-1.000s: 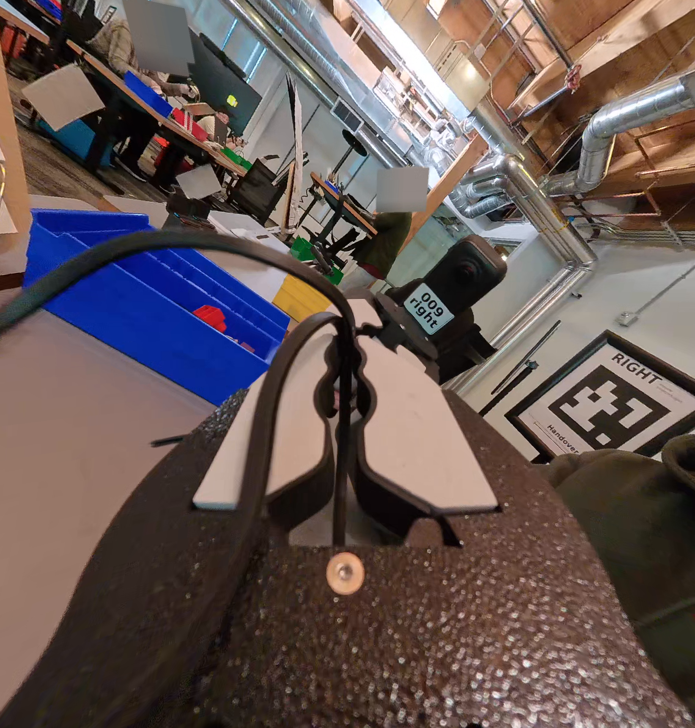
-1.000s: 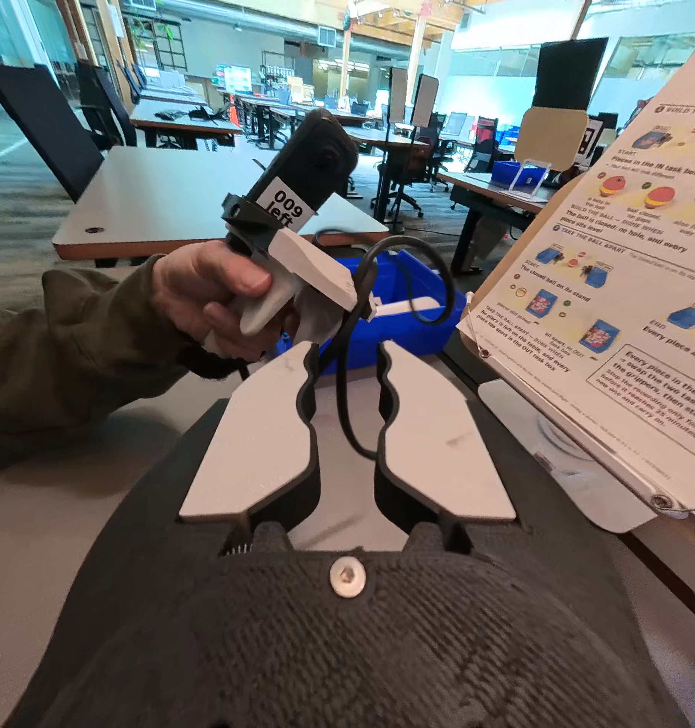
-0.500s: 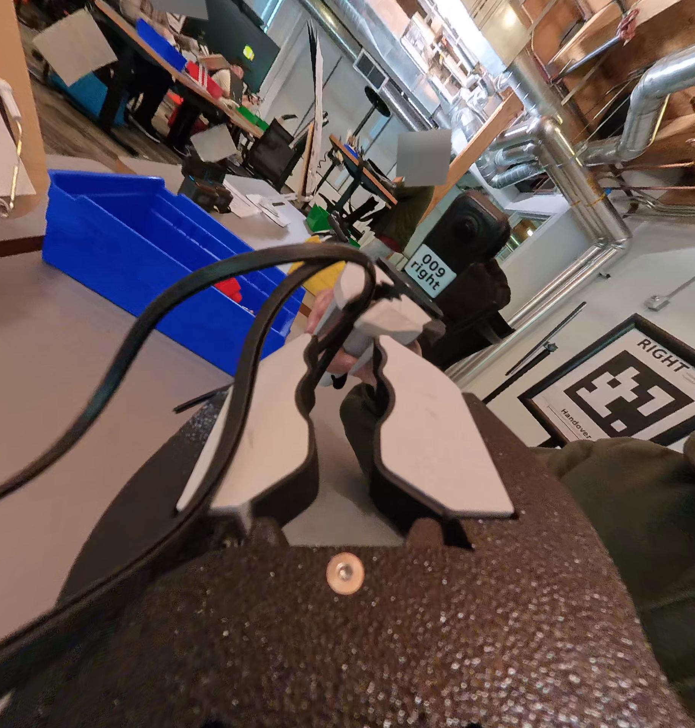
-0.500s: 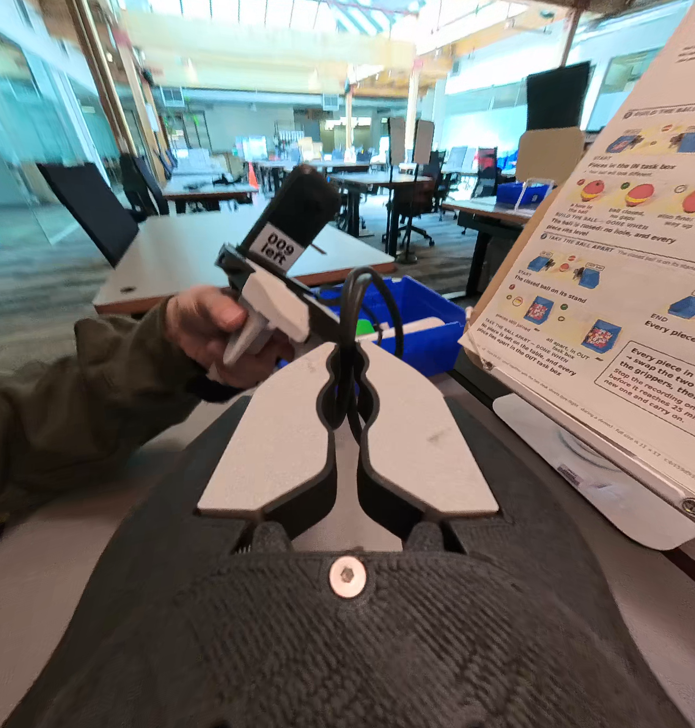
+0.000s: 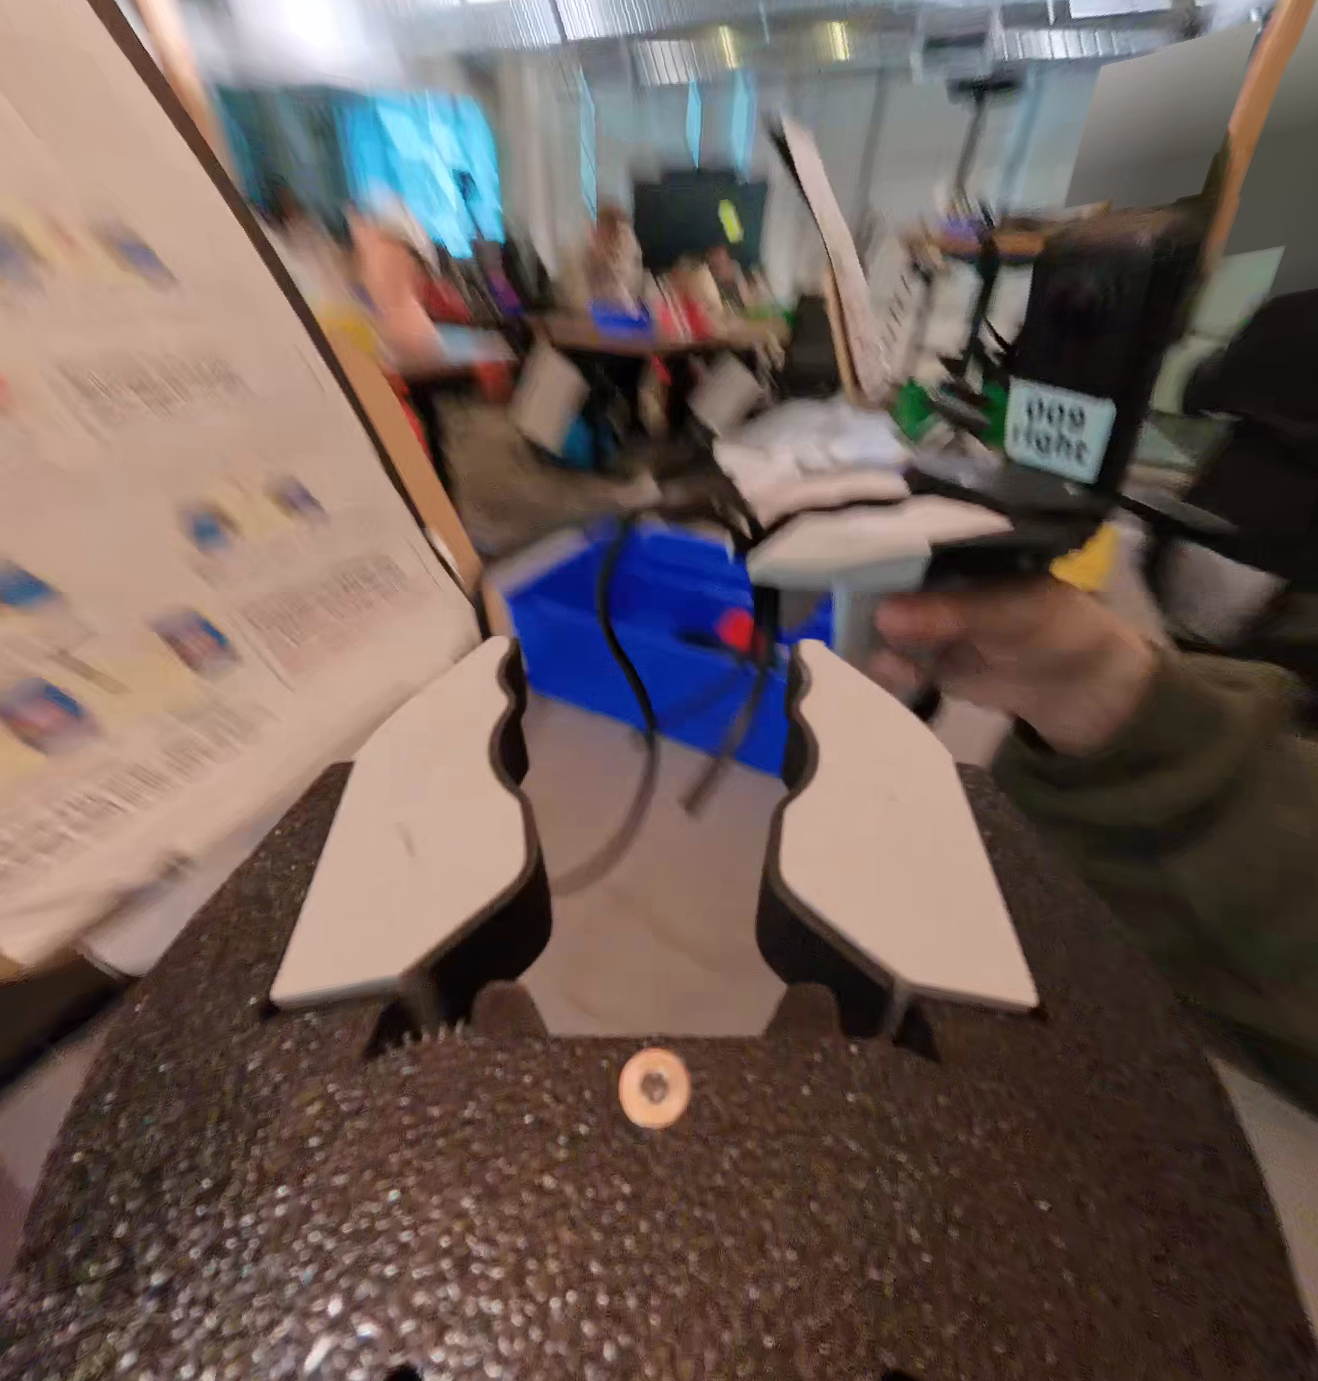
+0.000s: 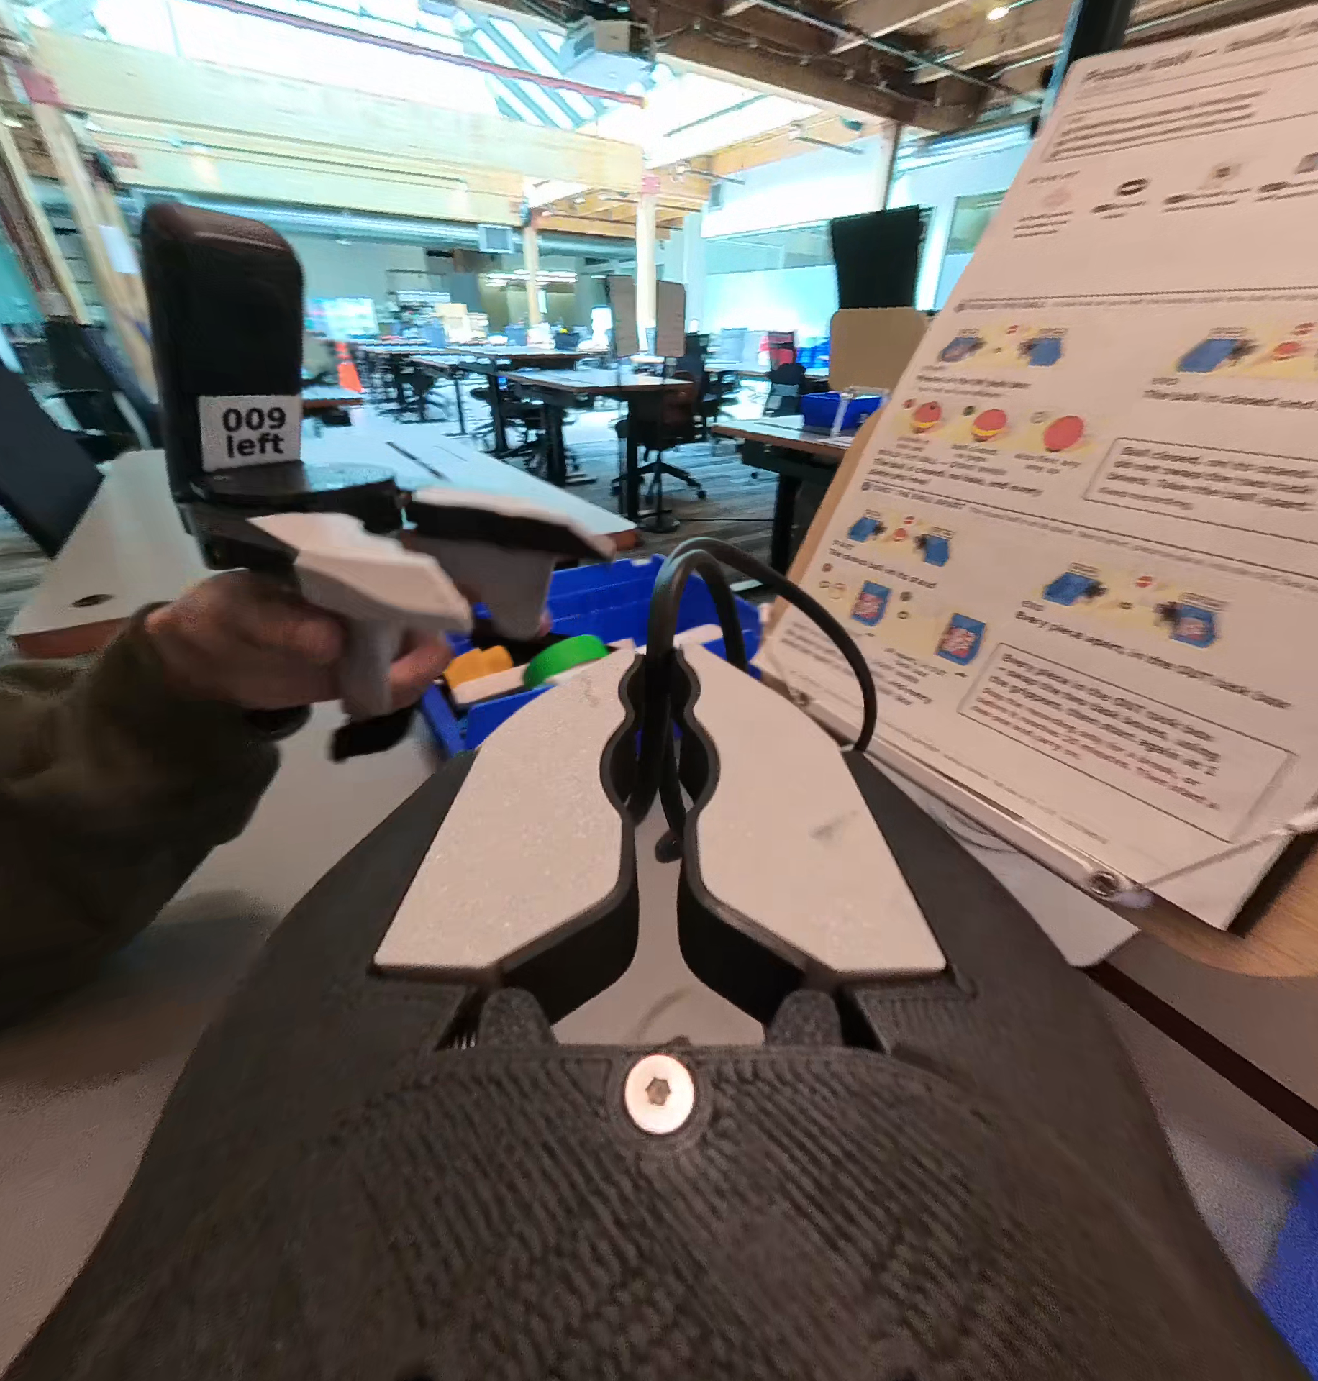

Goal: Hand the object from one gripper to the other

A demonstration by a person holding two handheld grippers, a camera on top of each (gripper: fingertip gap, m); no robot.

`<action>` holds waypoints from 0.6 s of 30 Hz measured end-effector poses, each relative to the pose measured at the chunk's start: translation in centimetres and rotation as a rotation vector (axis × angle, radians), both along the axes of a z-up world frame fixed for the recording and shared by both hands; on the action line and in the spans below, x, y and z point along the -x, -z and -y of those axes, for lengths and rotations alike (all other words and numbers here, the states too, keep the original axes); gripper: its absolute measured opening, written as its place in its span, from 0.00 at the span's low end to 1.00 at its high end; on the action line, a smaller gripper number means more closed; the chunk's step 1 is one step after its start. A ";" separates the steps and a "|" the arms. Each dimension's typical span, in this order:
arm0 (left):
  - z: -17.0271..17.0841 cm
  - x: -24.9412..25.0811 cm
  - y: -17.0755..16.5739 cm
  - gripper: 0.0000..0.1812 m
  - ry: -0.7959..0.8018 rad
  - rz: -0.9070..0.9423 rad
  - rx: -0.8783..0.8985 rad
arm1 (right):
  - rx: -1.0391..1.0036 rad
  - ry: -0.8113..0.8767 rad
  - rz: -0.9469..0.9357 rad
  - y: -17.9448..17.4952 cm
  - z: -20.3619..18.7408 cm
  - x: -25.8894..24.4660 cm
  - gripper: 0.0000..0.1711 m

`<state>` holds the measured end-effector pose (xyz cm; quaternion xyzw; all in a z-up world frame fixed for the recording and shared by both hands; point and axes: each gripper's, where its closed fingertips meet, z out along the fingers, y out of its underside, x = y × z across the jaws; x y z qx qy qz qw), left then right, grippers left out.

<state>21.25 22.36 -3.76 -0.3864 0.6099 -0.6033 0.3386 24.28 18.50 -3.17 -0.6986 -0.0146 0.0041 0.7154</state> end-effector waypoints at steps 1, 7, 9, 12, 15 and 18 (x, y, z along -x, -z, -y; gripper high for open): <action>-0.3 0.0 -1.1 0.40 -0.056 0.119 -0.047 | 0.011 -0.029 -0.006 0.2 -0.2 0.5 0.03; 2.1 -0.2 0.4 0.53 -0.027 0.190 -0.321 | 0.012 -0.180 -0.076 0.5 -1.5 3.4 0.04; 2.5 -0.6 1.9 0.56 -0.011 0.136 -0.379 | -0.008 -0.217 -0.120 0.3 -1.7 4.0 0.04; 2.8 -1.2 3.3 0.55 -0.029 0.089 -0.457 | -0.045 -0.248 -0.182 -0.2 -1.8 4.3 0.04; 2.7 -1.9 4.1 0.42 -0.083 0.074 -0.524 | -0.068 -0.276 -0.217 -0.6 -1.6 4.5 0.04; 2.4 -2.3 4.3 0.29 -0.116 0.071 -0.535 | -0.069 -0.255 -0.204 -0.6 -1.5 4.2 0.03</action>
